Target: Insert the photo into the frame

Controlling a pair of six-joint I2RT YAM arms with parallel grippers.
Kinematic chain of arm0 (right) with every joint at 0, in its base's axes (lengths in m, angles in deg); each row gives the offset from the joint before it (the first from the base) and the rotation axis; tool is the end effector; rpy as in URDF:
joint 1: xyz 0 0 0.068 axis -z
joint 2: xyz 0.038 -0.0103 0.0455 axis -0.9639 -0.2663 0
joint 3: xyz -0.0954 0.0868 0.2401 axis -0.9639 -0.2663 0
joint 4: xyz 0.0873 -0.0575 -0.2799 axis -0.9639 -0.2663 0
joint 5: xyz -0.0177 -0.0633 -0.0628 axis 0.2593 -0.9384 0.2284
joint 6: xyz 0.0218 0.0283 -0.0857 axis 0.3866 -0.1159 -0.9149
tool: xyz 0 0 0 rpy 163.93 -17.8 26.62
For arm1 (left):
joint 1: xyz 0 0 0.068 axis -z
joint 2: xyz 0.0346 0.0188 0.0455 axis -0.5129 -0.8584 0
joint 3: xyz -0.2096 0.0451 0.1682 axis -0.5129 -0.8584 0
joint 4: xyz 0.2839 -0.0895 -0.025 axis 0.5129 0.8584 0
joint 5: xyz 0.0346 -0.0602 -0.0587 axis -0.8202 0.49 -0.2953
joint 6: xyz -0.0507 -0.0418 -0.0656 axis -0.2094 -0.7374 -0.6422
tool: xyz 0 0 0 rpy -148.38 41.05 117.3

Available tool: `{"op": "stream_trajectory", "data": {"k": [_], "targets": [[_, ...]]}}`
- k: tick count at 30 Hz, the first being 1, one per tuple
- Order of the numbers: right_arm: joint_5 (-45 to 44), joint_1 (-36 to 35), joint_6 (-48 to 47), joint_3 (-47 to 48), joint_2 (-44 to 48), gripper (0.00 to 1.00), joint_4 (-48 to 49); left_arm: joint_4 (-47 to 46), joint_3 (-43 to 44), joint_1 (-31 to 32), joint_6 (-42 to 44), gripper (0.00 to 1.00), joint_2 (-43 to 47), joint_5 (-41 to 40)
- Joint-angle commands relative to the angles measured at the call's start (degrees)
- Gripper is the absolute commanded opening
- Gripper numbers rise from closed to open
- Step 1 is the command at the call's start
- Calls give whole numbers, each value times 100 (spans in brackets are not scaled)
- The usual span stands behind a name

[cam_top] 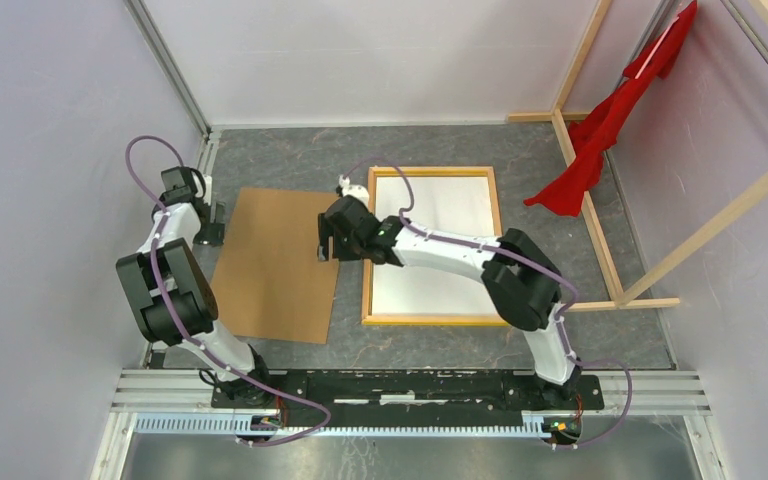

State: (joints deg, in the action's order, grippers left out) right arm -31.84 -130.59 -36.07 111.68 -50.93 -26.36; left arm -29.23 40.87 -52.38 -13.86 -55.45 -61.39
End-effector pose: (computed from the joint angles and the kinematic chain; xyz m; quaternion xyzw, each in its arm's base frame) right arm 0.3134 0.4344 0.1763 -0.0252 0.9107 0.2571 0.3223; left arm 0.3643 0.1647 0.1472 -0.0249 0.9551 0.2076 0.2097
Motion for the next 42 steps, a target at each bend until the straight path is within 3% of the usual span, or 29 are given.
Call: {"op": "stream_trajectory", "data": {"k": [1, 11, 27, 37, 42], "targets": [[113, -55, 150, 98, -346, 78, 139, -637, -64, -11, 7, 96, -130, -525], [165, -126, 295, 201, -774, 78, 152, -1166, -592, -15, -1, 92, -509, -571], [688, -104, 828, 126, -1276, 78, 604, -535, -1000, -2, 16, 84, -576, 806], [1617, 172, 1455, -421, -683, 78, 2314, -150, -1040, 125, 314, 59, -814, 1283], [2024, 215, 1744, -544, -490, 77, 3101, -55, -1119, 288, 377, 53, -814, 1336]]}}
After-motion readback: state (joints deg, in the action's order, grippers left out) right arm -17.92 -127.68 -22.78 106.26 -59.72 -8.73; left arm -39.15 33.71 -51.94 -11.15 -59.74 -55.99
